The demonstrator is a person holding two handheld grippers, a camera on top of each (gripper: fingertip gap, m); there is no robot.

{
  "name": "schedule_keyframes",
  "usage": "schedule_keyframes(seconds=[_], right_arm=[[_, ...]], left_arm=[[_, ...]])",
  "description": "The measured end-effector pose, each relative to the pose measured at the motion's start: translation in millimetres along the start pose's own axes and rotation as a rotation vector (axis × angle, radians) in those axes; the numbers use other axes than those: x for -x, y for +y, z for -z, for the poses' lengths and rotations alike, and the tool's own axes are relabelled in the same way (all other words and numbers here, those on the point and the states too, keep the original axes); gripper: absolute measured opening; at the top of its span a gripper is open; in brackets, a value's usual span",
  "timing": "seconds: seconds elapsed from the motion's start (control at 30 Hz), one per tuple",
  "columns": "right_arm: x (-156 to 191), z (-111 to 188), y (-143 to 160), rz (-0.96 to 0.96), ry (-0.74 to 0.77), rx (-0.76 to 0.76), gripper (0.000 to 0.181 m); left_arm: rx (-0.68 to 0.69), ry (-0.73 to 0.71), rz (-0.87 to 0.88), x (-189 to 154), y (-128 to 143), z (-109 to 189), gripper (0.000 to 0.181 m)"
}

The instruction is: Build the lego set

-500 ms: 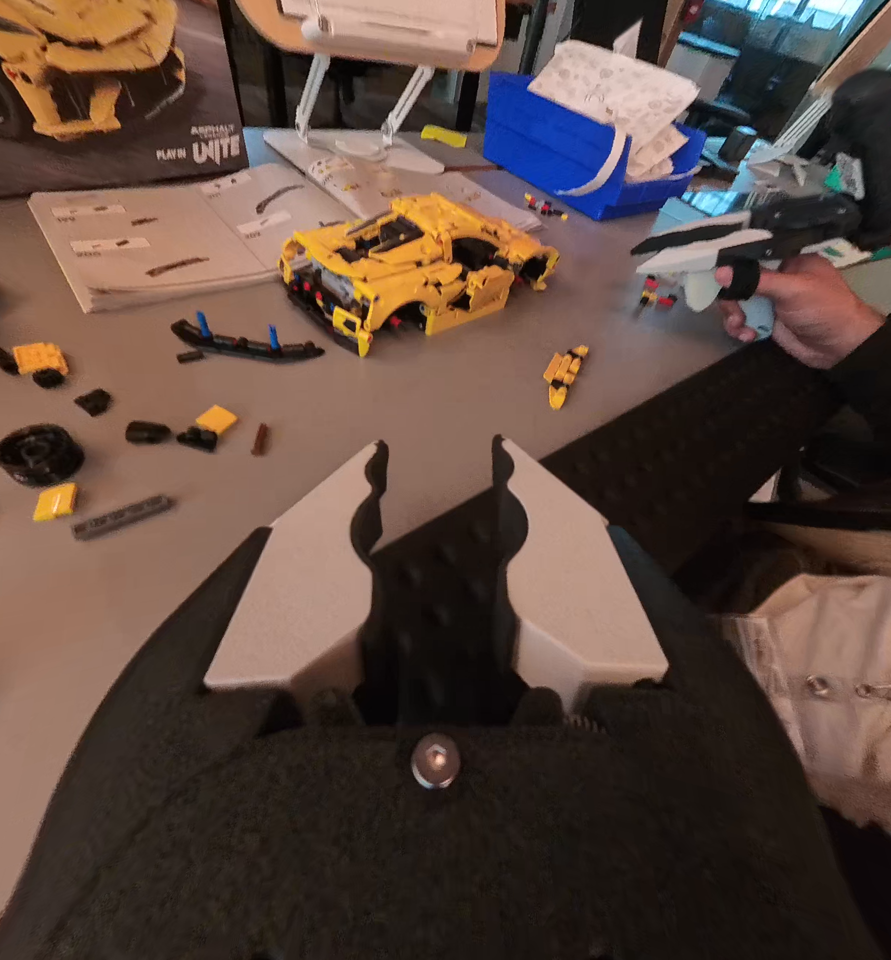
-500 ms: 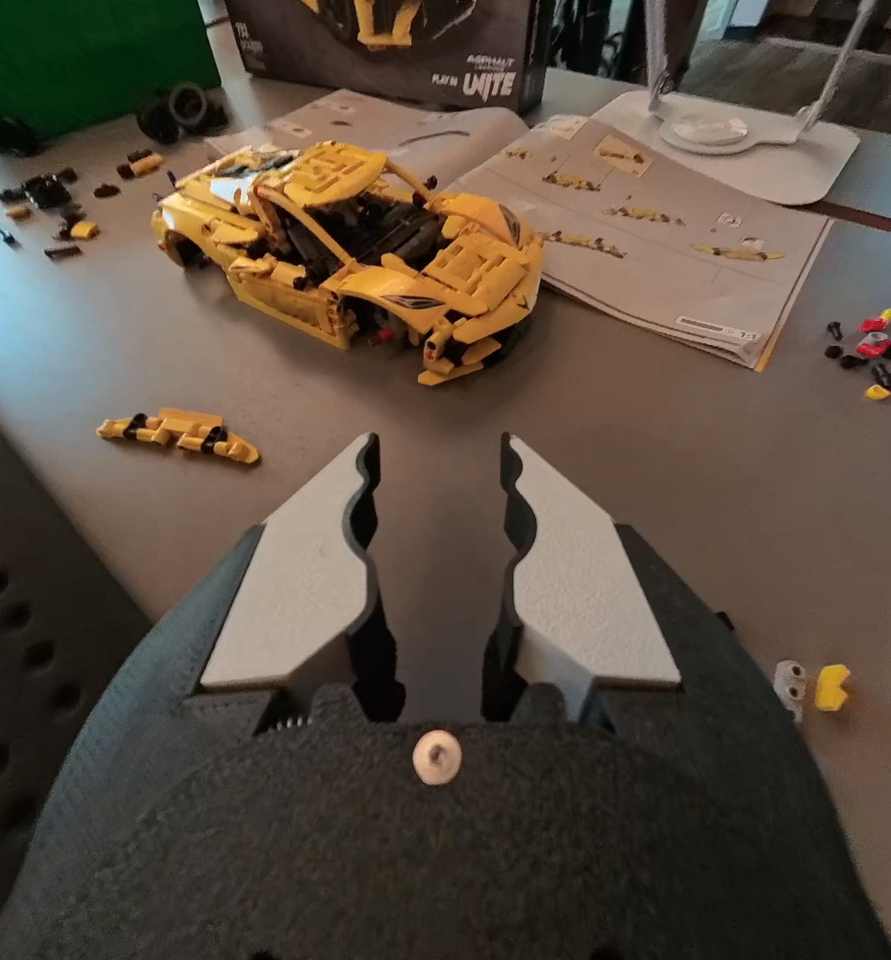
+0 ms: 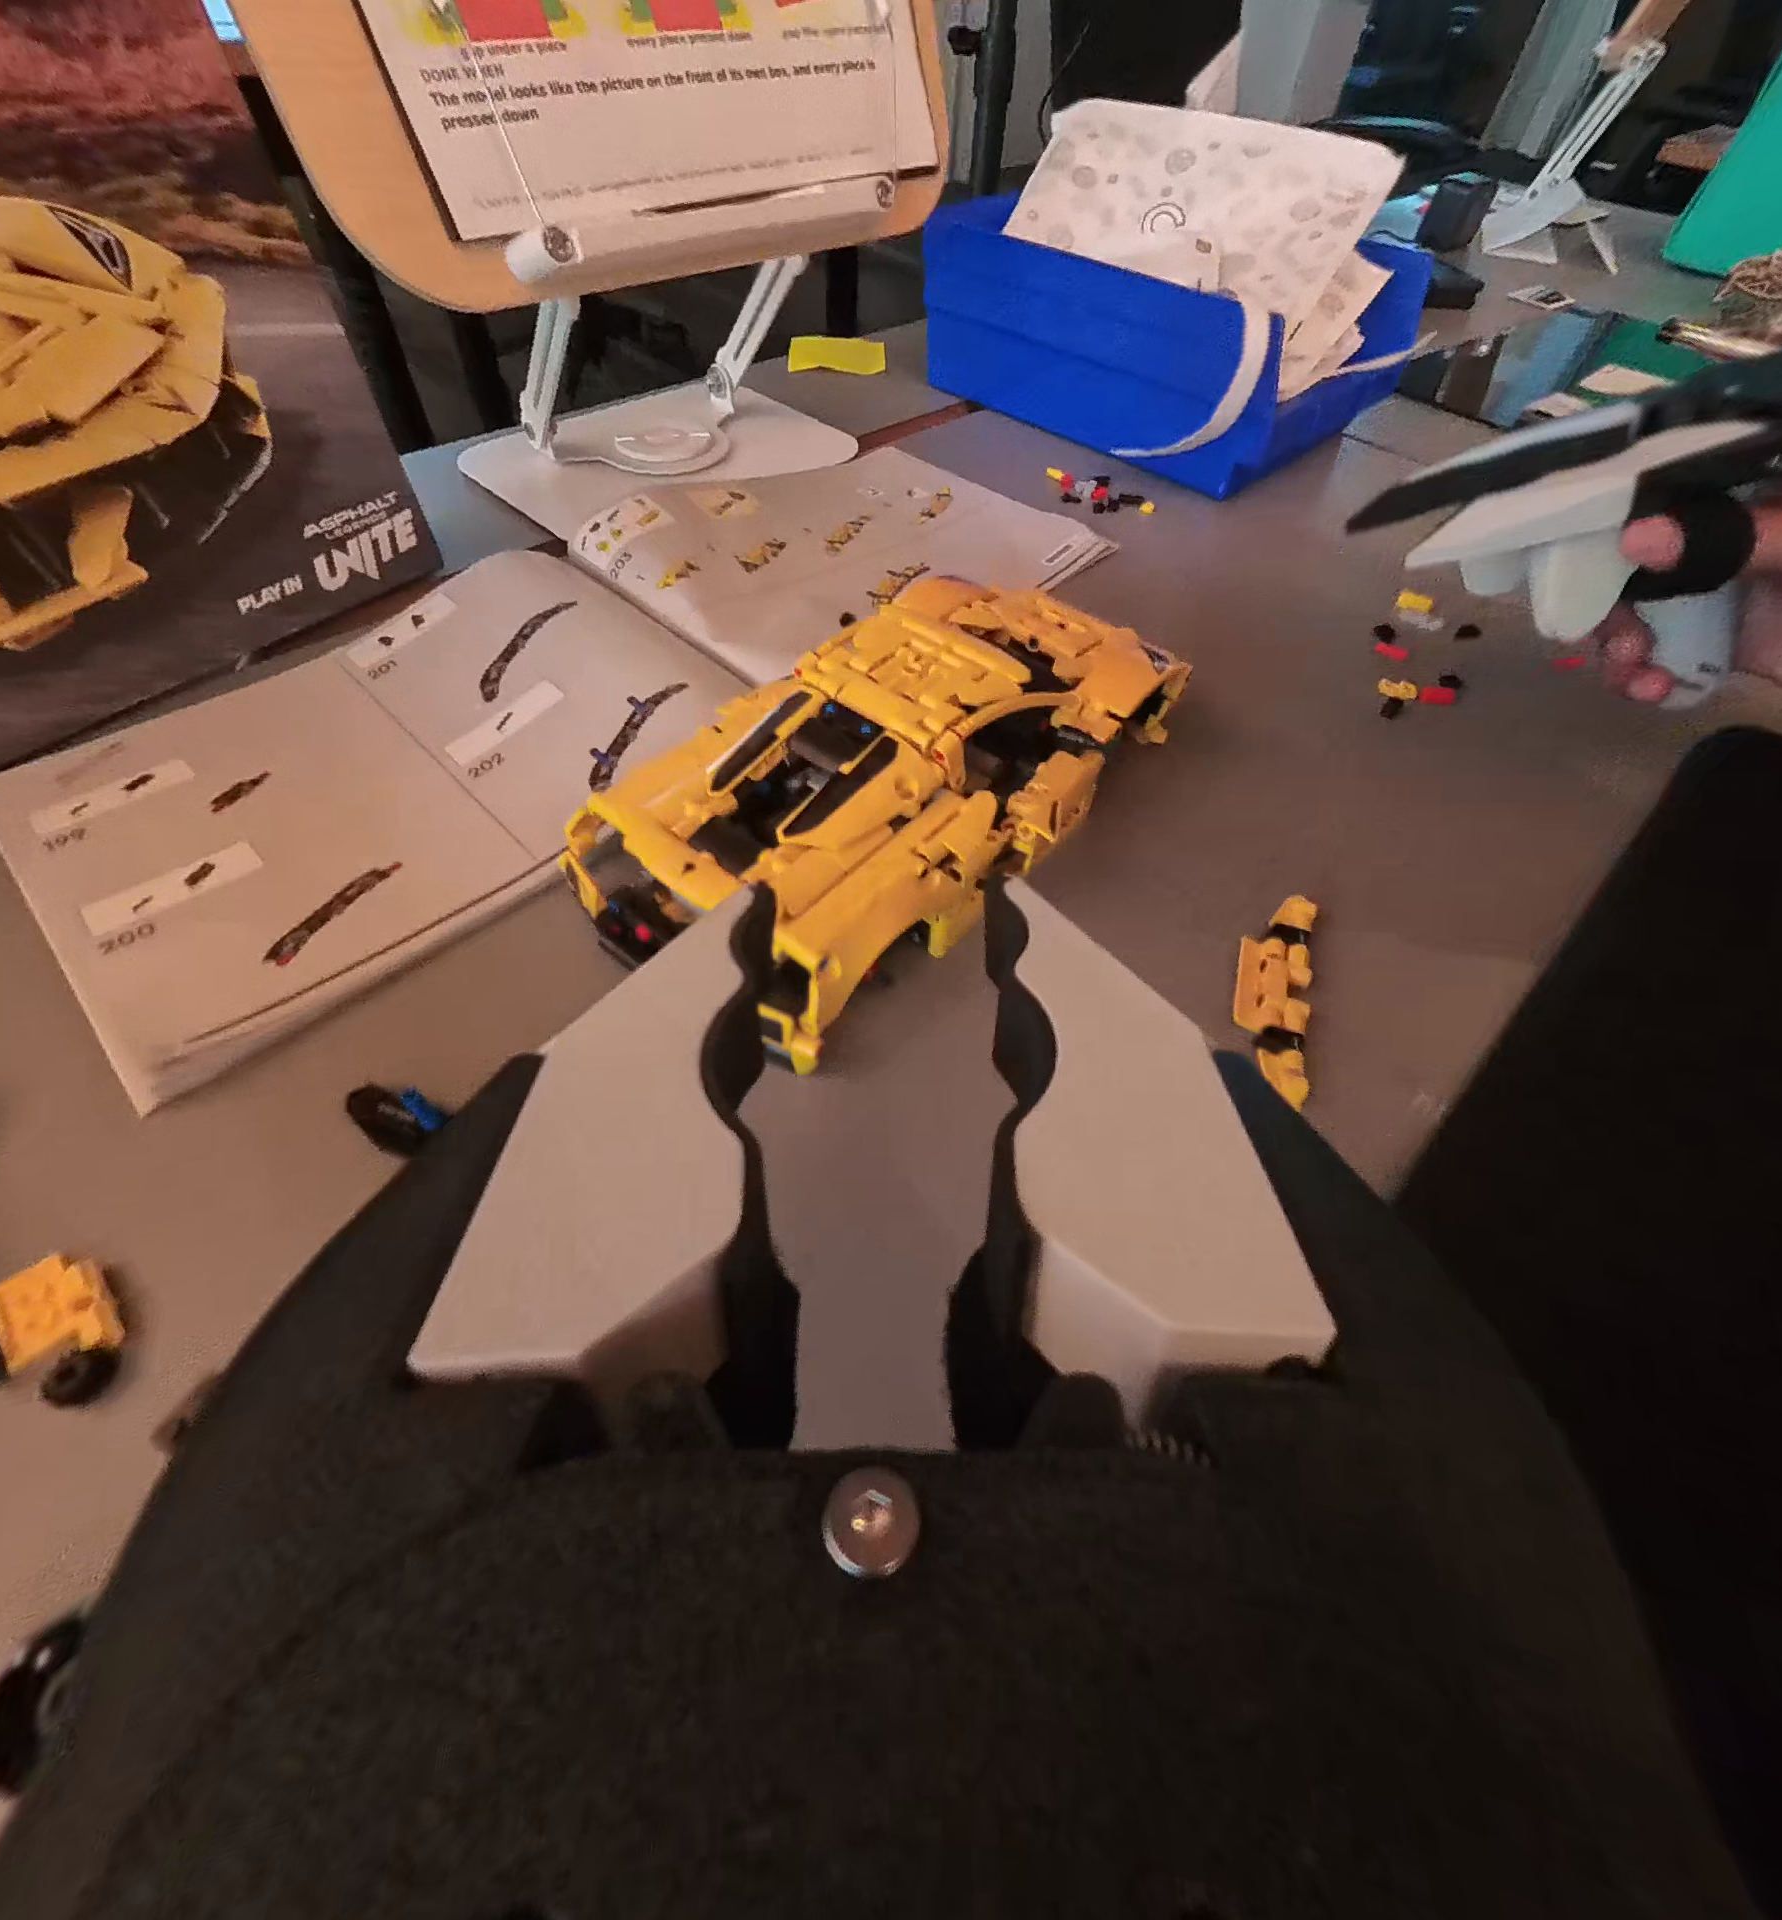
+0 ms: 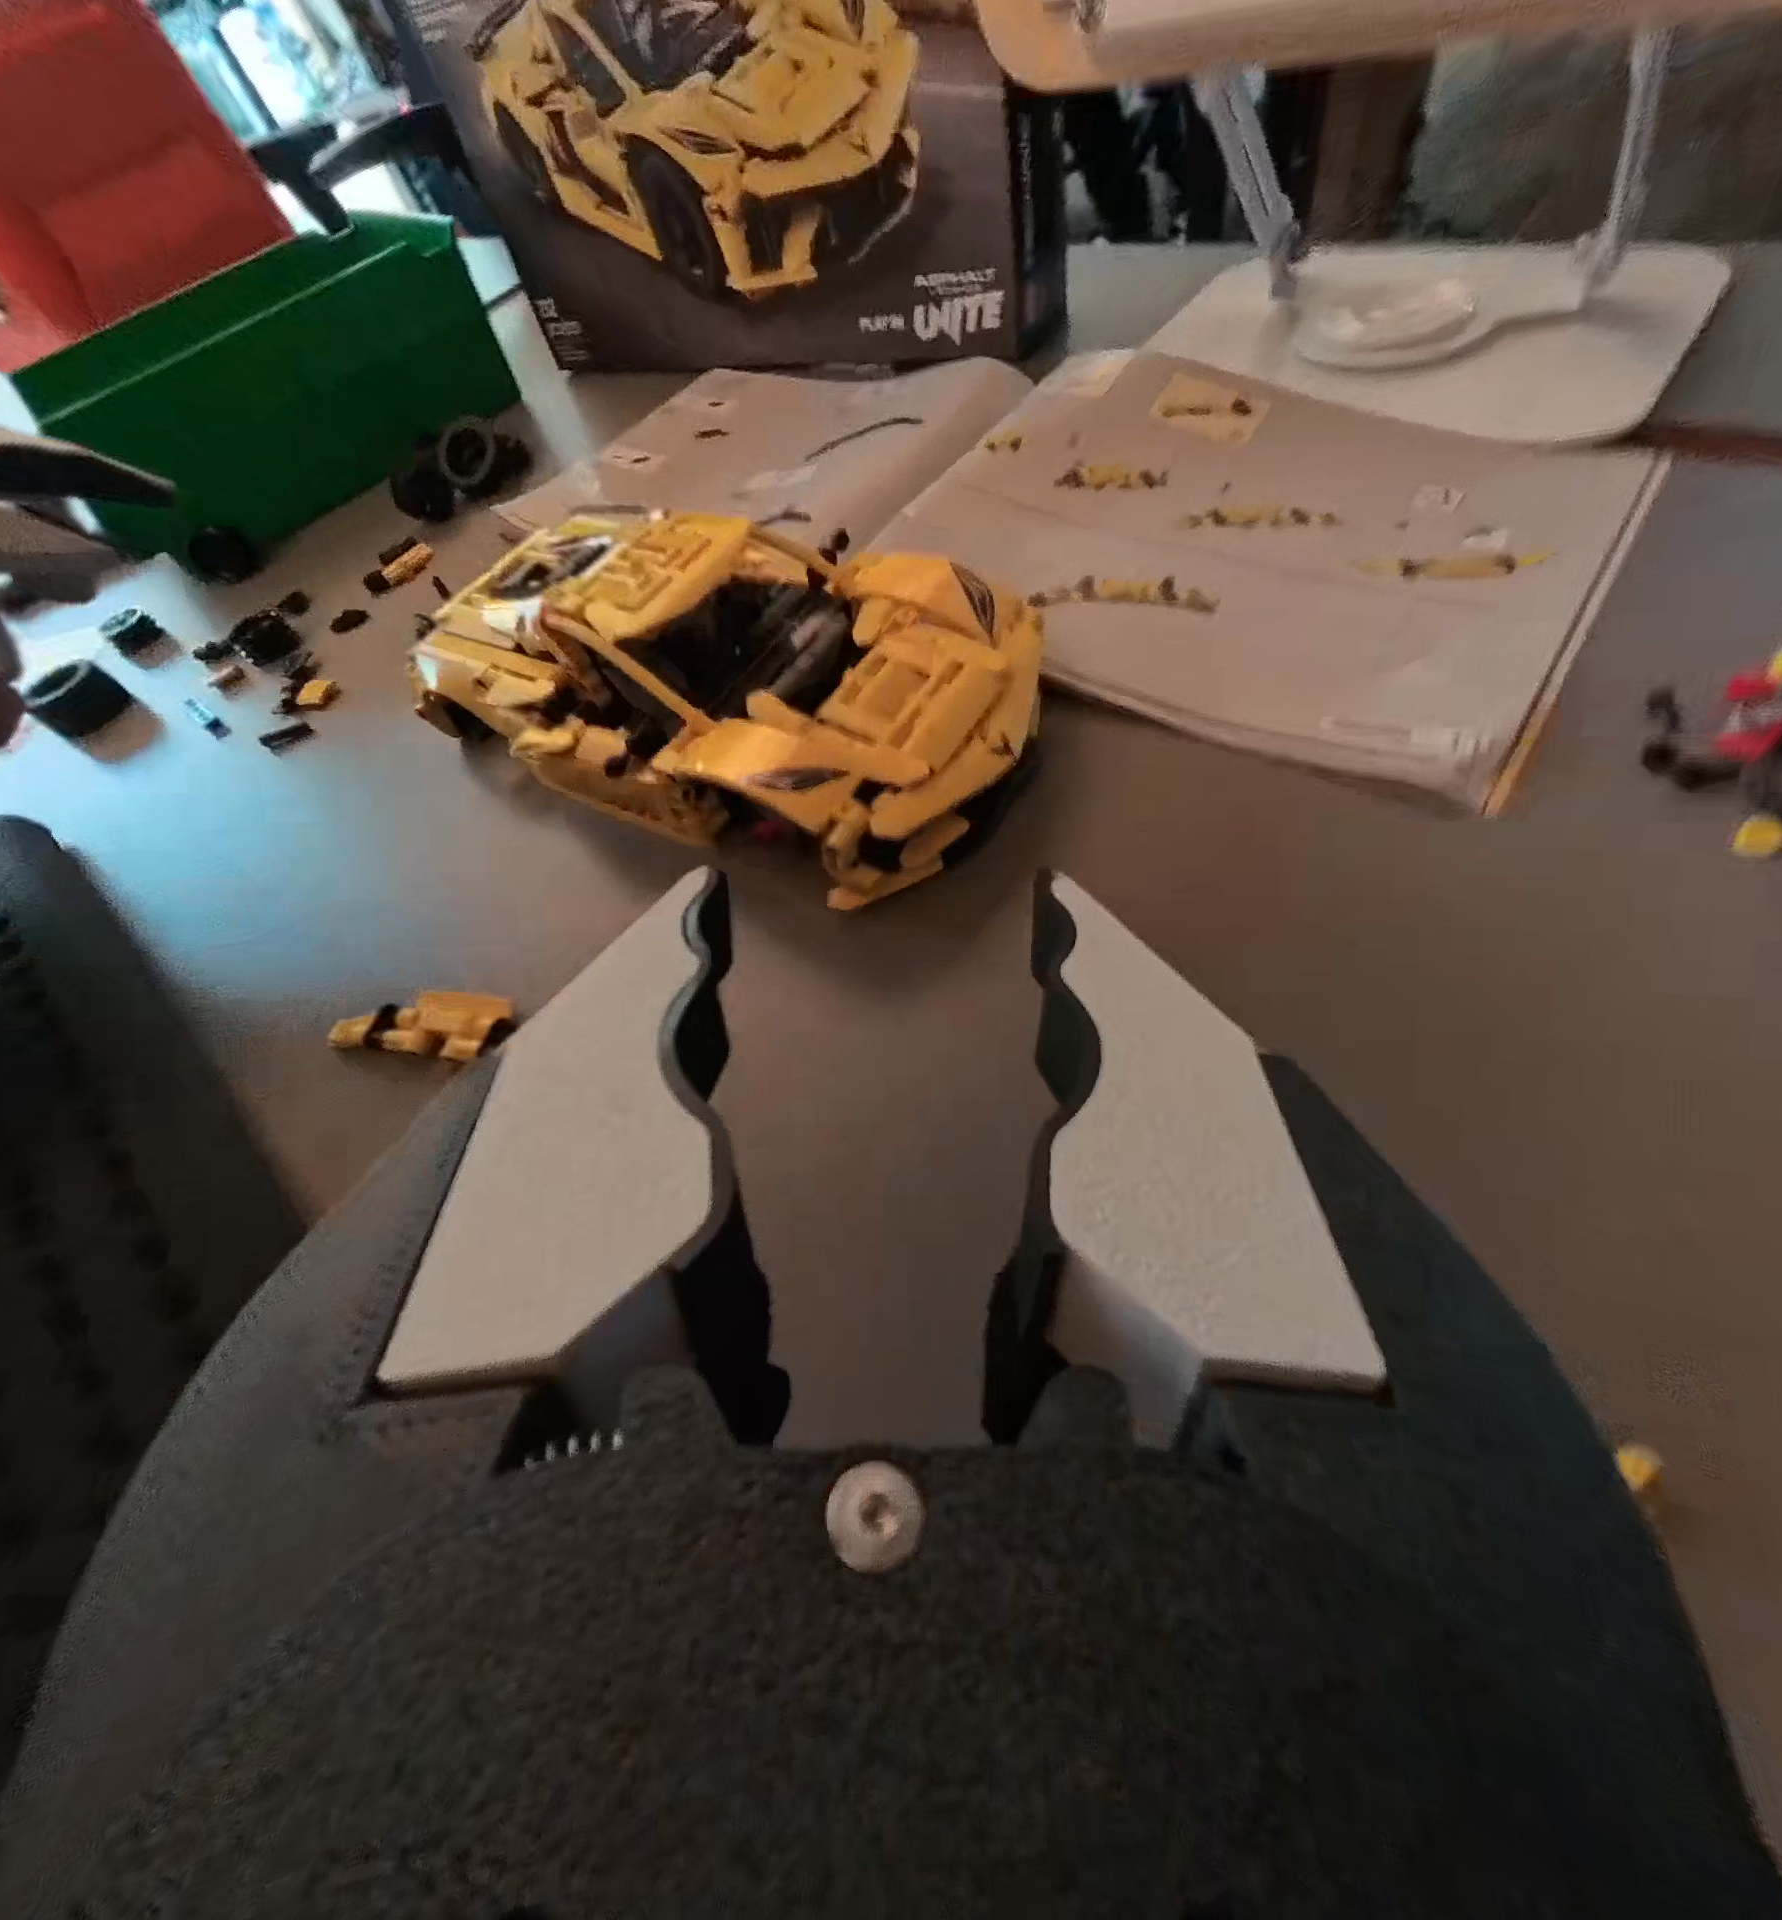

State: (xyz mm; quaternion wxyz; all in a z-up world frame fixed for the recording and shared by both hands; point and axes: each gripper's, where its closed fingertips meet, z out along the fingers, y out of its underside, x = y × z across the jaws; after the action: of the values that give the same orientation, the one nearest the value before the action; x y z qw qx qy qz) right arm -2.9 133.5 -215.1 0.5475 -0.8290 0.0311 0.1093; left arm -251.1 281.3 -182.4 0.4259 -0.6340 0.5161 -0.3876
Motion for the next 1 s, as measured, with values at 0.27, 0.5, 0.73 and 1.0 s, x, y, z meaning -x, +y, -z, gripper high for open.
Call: schedule_keyframes(seconds=[0.27, 0.5, 0.73, 1.0], right_arm=[[-11, -67, -41, 0.191, -0.017, 0.026, 0.05], [11, -83, -22, 0.178, -0.119, -0.063, 0.04], [-7, -82, -17, 0.106, -0.099, -0.039, 0.038], [-2, -83, -16, 0.088, -0.138, -0.035, 0.037]], left_arm=[[0.165, -0.05, -0.007, 35, 42, -3, 0.039], [0.276, -0.082, 0.097, 84, 74, 12, 0.04], [0.352, -0.096, 0.201, 79, 87, -34, 0.04], [0.369, -0.189, 0.225, 89, 97, -42, 0.016]])
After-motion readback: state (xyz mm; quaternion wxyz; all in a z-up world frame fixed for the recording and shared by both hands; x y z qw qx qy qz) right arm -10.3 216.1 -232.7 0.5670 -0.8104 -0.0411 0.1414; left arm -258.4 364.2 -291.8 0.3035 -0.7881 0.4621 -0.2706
